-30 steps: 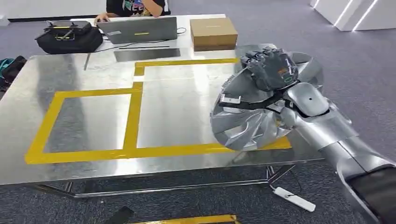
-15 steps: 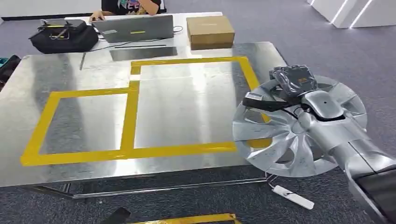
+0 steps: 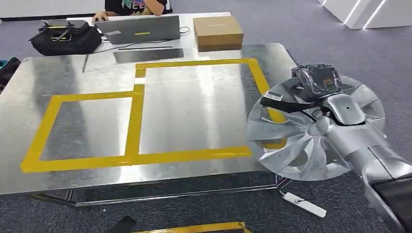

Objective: Take the parts from the cabinet and place them on the table.

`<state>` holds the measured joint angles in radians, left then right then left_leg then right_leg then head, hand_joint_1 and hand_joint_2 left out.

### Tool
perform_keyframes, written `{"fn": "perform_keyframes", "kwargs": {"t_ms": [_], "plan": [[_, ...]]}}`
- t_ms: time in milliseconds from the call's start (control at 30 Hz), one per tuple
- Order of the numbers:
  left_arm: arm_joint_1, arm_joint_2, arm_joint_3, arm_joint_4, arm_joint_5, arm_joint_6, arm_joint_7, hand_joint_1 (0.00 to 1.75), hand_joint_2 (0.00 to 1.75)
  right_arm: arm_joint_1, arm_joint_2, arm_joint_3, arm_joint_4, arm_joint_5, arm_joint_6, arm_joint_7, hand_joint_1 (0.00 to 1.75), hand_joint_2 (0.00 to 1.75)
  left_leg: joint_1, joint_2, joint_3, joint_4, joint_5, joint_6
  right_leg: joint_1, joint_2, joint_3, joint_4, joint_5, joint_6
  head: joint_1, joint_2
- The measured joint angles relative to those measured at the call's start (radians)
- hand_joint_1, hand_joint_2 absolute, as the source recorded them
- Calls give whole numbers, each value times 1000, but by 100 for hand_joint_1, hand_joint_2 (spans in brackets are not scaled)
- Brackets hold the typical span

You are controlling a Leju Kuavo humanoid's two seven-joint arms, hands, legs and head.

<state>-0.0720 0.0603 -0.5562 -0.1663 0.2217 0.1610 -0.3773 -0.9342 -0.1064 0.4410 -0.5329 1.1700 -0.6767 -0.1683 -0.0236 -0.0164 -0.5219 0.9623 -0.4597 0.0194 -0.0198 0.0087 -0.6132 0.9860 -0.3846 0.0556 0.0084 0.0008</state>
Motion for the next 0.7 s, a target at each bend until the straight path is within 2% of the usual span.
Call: {"fn": "perform_keyframes", "kwargs": {"t_ms": [200,400,500,600,700], "plan": [[0,0,0,0,-7,-4,-3,0,175,-4,-8,-39,-9,-14,3,-41,175,175,0,1,0,0,0,0,0,0,0,0,0,0,0,0],[0,0,0,0,-9,-4,-18,0,175,-32,-14,-56,-18,-47,66,-90,175,175,0,1,-1,0,0,0,0,0,-1,0,0,0,0,0],[0,2,1,0,-7,-2,-24,0,175,-51,-13,-55,-29,-66,93,-142,175,175,0,1,-1,0,0,0,0,0,0,0,0,0,0,0],[0,4,3,0,-6,0,-24,0,175,-57,5,-47,-68,-62,137,-169,175,175,1,1,-1,0,0,0,0,0,-1,1,0,0,0,0],[-2,8,6,0,-7,0,-24,0,175,-57,30,-22,-117,-47,177,-166,175,175,1,3,-1,0,0,0,0,2,-1,1,0,0,0,0]]}}
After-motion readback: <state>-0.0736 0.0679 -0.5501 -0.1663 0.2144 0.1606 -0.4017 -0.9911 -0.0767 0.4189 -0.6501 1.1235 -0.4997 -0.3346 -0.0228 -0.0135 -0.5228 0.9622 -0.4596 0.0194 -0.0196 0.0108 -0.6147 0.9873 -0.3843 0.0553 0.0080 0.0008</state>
